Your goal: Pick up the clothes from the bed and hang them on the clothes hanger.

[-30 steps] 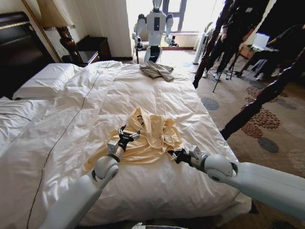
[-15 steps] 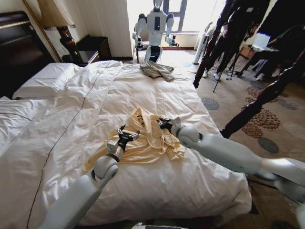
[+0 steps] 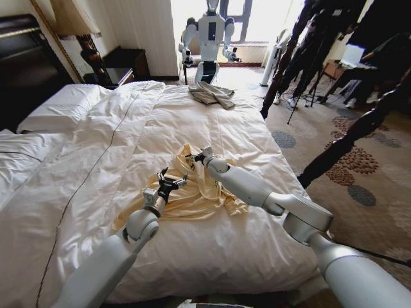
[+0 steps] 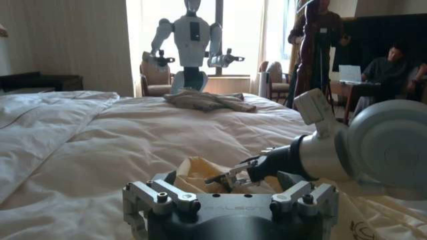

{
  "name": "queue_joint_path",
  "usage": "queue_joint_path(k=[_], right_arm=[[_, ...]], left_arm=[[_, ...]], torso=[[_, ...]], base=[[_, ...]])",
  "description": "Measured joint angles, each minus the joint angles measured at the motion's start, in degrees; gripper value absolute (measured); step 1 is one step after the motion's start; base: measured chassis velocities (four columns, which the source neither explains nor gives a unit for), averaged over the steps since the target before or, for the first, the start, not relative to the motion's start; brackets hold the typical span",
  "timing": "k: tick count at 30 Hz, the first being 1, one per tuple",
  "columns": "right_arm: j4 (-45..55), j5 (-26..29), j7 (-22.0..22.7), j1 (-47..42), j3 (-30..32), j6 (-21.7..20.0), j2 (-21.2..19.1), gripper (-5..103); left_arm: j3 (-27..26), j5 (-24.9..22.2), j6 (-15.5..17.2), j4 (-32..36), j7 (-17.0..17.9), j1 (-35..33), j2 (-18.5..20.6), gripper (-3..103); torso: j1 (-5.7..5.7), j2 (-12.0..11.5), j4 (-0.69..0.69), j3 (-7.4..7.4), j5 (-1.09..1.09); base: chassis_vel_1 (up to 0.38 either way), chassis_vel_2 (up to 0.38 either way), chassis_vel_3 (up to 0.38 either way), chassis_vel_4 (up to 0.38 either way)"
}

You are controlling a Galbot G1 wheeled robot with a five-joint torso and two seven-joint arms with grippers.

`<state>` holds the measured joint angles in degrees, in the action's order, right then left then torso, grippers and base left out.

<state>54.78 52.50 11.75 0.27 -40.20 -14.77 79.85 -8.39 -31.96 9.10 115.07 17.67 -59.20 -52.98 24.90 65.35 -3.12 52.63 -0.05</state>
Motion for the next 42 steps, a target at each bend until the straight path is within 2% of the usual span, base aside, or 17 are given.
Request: queue_joint_path(k=[1,3,8,11,15,20,27,35,39,40,42], right_arm=[[0.0,0.0,0.0,0.0,0.0,0.0,0.0,77],[0.8,0.5,0.3,-0.6,-0.9,-0.3,-1.0,68],[2.0,1.6,0.4,-1.4,-1.7,-0.5,-2.8,65],[1.9,1.7,0.3,-1.6,-1.9,-0.6,-2.9,62],[0.5,1.8,-1.1,-1.7,-2.1,-0.3,-2.2,51],[1.3,1.8,-1.5,-1.7,-1.6,-0.1,-1.6,51],[2.8,3.0,-1.5,-1.6,-1.2,-0.8,-2.2,58],[2.0,4.9,-1.3,-3.3,-0.8,-1.2,-2.4,58],[-0.2,6.2,-1.5,-3.7,0.7,-1.2,-0.5,58],[-1.6,6.2,-1.8,-3.8,1.5,-1.2,0.5,61],[-4.7,6.0,-2.5,-3.9,3.3,-0.8,2.7,54]], left_arm=[[0.0,0.0,0.0,0.0,0.0,0.0,0.0,100],[0.0,0.0,-0.3,-0.2,0.0,0.2,0.0,100],[0.0,0.0,-0.6,-0.3,-0.1,0.2,0.0,100],[0.1,0.1,-0.7,-0.3,-0.2,0.1,0.0,100],[0.2,0.1,-0.7,-0.3,-0.3,0.1,0.0,100],[0.0,0.1,-0.9,-0.3,-0.3,0.0,0.3,100],[0.2,0.2,-1.0,-0.7,-0.3,0.0,-0.2,100],[0.3,0.2,-1.2,-1.1,-0.3,0.5,-0.1,100],[0.5,0.2,-1.5,-1.4,-0.4,0.6,-0.2,100],[0.6,0.2,-1.6,-1.4,-0.4,0.6,-0.3,100],[0.6,0.2,-1.7,-1.5,-0.4,0.4,-0.4,100]], torso=[[0.0,0.0,0.0,0.0,0.0],[0.0,0.0,-0.01,0.0,0.01],[0.0,0.0,-0.01,0.0,0.02],[0.0,0.0,-0.01,0.0,0.03],[0.0,0.0,-0.01,0.0,0.02],[0.0,0.0,0.0,0.0,0.02],[0.0,0.0,0.0,0.0,0.02],[0.0,0.0,0.0,0.0,0.03],[0.0,0.0,0.0,0.0,0.03],[0.0,0.0,-0.01,0.0,0.02],[0.0,0.0,-0.01,0.0,0.01]], base=[[0.0,0.0,0.0,0.0],[0.0,0.0,0.0,0.0],[0.0,0.0,0.0,0.0],[0.0,0.0,0.0,0.0],[0.0,0.0,0.0,0.0],[0.0,0.0,0.0,0.0],[0.0,0.0,0.0,0.0],[0.0,0.0,0.0,0.0],[0.0,0.0,0.0,0.0],[0.0,0.0,0.0,0.0],[0.0,0.0,0.0,0.0]])
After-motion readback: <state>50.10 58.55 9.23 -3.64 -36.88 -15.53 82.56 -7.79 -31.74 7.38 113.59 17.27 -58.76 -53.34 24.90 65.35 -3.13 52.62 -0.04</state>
